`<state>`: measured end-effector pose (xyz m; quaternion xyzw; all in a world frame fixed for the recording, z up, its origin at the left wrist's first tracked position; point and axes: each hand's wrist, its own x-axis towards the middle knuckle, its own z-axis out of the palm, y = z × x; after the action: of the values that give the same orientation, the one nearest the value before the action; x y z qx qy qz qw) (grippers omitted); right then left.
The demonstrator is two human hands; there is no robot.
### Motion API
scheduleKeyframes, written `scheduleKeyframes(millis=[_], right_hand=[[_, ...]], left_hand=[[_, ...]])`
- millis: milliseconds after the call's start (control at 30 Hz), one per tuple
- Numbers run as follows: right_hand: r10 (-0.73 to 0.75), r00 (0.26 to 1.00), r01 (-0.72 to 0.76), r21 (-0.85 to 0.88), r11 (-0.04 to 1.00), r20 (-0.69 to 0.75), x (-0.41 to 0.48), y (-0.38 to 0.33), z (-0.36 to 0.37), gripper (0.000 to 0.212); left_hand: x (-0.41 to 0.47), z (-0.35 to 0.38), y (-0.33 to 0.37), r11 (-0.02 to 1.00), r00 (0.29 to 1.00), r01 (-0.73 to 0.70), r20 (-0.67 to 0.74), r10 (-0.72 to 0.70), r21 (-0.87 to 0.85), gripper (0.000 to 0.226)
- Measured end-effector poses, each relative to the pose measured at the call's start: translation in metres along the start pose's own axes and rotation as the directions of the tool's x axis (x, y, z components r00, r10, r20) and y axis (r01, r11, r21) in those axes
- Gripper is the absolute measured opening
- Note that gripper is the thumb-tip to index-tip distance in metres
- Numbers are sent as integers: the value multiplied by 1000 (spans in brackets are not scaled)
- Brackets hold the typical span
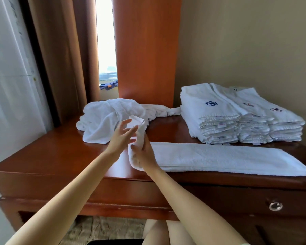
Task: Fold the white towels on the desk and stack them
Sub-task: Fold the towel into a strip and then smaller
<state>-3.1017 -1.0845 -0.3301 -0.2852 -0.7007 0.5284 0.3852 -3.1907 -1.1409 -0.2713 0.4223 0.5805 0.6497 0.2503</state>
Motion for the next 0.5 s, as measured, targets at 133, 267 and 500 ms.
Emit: scheduleKeyframes(millis=[133, 267, 500], right_hand=[[230, 965, -164, 397, 903, -125, 3, 4, -15, 17], [261, 954, -167, 465, 870, -147, 5, 5, -17, 22], [316, 937, -195, 531, 825, -147, 16, -13, -37, 28]], left_hand=[[-18, 21, -17, 947, 976, -217, 15, 219, 238, 47], [-42, 26, -48, 924, 980, -188, 2, 199, 334, 70], [-42, 30, -52, 796, 954, -292, 108, 279, 530, 95]])
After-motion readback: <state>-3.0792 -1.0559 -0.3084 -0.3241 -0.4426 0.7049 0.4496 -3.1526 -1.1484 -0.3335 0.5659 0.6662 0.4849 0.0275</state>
